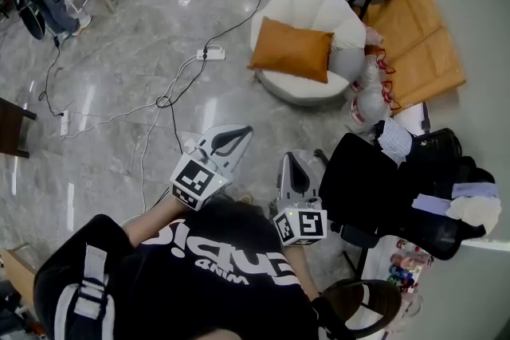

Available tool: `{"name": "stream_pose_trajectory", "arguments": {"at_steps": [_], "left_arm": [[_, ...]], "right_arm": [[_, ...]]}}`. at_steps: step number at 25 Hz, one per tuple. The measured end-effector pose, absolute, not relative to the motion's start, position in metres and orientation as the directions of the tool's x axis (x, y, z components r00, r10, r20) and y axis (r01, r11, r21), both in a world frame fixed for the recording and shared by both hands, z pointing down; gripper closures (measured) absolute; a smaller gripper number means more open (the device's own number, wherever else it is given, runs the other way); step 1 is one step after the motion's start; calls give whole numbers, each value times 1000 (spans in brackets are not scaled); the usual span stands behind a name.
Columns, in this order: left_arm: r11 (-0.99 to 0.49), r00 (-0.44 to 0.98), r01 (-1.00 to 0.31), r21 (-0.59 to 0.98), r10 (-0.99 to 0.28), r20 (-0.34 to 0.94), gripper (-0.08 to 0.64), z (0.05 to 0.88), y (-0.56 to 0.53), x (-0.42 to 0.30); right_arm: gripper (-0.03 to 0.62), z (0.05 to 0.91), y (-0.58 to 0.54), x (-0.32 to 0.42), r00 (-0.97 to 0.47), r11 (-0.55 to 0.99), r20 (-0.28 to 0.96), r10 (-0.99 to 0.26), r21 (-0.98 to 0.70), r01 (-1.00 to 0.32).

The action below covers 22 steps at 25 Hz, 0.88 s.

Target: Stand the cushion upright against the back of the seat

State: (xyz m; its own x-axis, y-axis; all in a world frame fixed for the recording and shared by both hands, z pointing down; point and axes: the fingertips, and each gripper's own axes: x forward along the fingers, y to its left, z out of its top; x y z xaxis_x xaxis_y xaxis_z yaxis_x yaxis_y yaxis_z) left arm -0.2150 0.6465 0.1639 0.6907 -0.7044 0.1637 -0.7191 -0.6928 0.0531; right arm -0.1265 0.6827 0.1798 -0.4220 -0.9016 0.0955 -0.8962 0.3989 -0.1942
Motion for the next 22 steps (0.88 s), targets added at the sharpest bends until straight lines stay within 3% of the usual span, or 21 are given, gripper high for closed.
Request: {"name": "stream_pose_trajectory", "arguments": {"at_steps": [22], "left_arm": [[-728, 739, -674, 124, -660, 139, 554, 173, 632, -257]], "right_arm": [[572, 181, 678, -159, -371, 348, 109, -922, -182, -920]]}}
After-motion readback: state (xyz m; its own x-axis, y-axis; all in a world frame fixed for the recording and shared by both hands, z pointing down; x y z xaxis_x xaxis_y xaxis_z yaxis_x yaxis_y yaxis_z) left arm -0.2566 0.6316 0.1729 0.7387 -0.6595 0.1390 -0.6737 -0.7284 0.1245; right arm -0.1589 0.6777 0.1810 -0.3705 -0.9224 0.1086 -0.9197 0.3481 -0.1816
